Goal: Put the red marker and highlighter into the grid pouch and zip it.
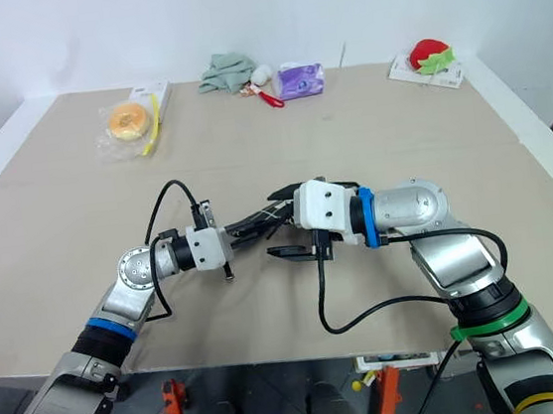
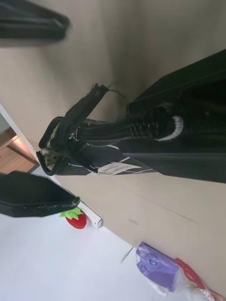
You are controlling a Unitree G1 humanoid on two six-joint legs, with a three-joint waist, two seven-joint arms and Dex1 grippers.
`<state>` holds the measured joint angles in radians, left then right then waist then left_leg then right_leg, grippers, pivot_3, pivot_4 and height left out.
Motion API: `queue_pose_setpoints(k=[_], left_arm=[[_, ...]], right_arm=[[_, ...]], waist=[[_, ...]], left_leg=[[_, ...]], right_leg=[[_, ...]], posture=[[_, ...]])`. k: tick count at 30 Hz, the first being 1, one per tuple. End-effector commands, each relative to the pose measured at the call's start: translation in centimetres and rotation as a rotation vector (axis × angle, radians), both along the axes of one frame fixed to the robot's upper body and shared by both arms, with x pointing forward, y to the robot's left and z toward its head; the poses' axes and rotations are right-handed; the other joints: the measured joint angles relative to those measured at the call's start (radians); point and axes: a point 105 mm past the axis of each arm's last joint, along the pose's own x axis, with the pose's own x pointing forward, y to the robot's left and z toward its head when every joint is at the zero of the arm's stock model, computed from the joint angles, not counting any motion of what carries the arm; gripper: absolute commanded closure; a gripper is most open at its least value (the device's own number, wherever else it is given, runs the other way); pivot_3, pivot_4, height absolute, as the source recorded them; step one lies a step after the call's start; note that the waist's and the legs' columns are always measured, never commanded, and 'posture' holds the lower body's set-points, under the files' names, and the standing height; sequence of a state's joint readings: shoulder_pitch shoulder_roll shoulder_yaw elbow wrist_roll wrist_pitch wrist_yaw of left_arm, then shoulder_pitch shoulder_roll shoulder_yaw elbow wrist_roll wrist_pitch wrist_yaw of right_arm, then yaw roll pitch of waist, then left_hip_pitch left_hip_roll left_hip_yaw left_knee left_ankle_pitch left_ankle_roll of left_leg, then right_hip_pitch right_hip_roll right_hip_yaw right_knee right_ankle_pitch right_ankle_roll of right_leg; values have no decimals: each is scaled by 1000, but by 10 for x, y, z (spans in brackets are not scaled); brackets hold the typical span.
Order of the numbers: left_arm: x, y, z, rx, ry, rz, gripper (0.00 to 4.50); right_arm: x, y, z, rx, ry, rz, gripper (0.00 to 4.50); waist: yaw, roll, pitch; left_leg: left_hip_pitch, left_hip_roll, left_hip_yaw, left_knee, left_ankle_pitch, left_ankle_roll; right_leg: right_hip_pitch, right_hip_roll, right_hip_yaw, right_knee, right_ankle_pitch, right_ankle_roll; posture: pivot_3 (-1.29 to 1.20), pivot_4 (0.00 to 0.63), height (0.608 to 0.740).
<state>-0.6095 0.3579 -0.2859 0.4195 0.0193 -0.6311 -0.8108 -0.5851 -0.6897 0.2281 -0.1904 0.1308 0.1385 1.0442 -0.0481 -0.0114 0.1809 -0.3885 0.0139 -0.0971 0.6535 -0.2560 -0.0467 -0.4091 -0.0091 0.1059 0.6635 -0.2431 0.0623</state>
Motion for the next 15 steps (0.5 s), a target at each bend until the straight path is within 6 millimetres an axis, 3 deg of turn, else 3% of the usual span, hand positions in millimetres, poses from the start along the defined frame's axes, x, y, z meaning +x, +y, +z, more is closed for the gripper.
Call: queue_pose_setpoints(k=[1, 4, 5, 6, 9, 10, 13, 15], left_arm=[[-3, -1, 15, -43, -45, -8, 4500], [-3, -1, 15, -43, -44, -6, 4500], [-3, -1, 15, -43, -44, -5, 4500], [-3, -1, 15, -43, -44, -5, 4500], [-3, -1, 14, -43, -43, -4, 4500], [-4, -1, 14, -43, -42, -4, 4500], [-4, 0, 13, -41, -41, -5, 4500], [-3, 0, 14, -40, -41, -4, 4500]], right_arm=[[3, 0, 10, -6, -87, 11, 86], [6, -4, 8, -45, -109, 8, 853], [6, -5, 8, -37, -104, 6, 1334], [6, -6, 11, -20, -92, 2, 2153], [9, -12, 15, -2, -79, -14, 2943], [10, -14, 15, -4, -81, -20, 3700], [9, -17, 18, 16, -62, -24, 4447], [8, -18, 22, 45, -44, -21, 4447]], waist=[[0, 0, 0], [0, 0, 0], [0, 0, 0], [0, 0, 0], [0, 0, 0], [0, 0, 0], [0, 0, 0], [0, 0, 0]], left_leg=[[0, 0, 0, 0, 0, 0], [0, 0, 0, 0, 0, 0], [0, 0, 0, 0, 0, 0], [0, 0, 0, 0, 0, 0], [0, 0, 0, 0, 0, 0], [0, 0, 0, 0, 0, 0], [0, 0, 0, 0, 0, 0], [0, 0, 0, 0, 0, 0]], right_leg=[[0, 0, 0, 0, 0, 0], [0, 0, 0, 0, 0, 0], [0, 0, 0, 0, 0, 0], [0, 0, 0, 0, 0, 0], [0, 0, 0, 0, 0, 0], [0, 0, 0, 0, 0, 0], [0, 0, 0, 0, 0, 0], [0, 0, 0, 0, 0, 0]], posture=[[0, 150, 740], [0, 150, 740], [0, 150, 740], [0, 150, 740], [0, 150, 740], [0, 150, 740], [0, 150, 740], [0, 150, 740]])
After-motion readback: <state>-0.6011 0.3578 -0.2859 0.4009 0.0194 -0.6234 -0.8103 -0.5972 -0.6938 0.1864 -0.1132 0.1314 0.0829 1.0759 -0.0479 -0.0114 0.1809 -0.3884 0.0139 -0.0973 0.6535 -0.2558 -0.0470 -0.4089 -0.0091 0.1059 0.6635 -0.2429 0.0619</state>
